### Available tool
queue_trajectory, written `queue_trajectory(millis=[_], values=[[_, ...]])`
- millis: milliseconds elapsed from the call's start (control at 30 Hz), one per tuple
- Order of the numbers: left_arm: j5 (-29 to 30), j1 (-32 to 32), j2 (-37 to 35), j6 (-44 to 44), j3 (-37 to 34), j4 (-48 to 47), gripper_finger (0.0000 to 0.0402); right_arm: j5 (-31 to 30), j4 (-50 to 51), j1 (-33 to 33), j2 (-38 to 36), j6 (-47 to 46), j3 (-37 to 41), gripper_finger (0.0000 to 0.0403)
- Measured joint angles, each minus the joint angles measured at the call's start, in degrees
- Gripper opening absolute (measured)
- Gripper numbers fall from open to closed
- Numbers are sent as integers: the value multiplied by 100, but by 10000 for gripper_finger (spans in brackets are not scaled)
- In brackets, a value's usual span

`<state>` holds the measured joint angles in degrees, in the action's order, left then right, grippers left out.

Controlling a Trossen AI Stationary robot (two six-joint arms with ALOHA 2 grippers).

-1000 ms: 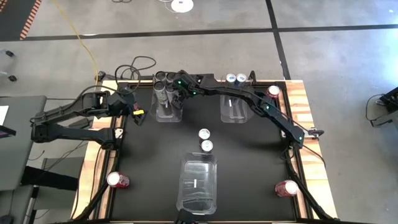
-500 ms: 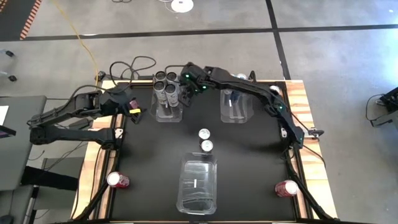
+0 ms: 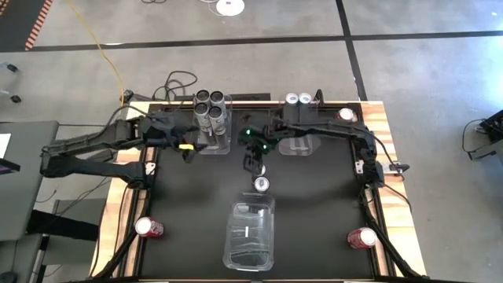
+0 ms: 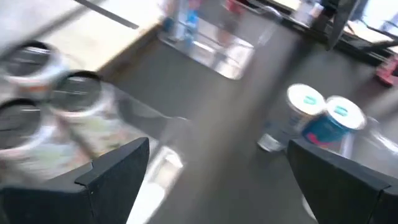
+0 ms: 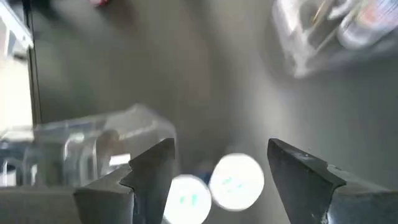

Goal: Sort soda cans
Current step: Put the top blue soda can into the top right transparent bin

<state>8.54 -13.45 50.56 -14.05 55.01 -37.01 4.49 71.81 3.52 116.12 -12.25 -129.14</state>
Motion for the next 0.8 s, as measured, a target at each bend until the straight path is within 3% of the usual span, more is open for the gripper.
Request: queue_trajectory(millis=[133,433,600,800], values=[[-404,162,382,26,0,230,377,-23,331,-54,38,-77,0,277],[-273,486,1403,438,0,1191,377,16,780,-111,38,781,0,277],[-484,636,1979,718,0,1755,377,15,1460,-58,41,1133,2,277],[-683,775,2466,892,0,1825,377,142,1400,3,41,1274,11,277]])
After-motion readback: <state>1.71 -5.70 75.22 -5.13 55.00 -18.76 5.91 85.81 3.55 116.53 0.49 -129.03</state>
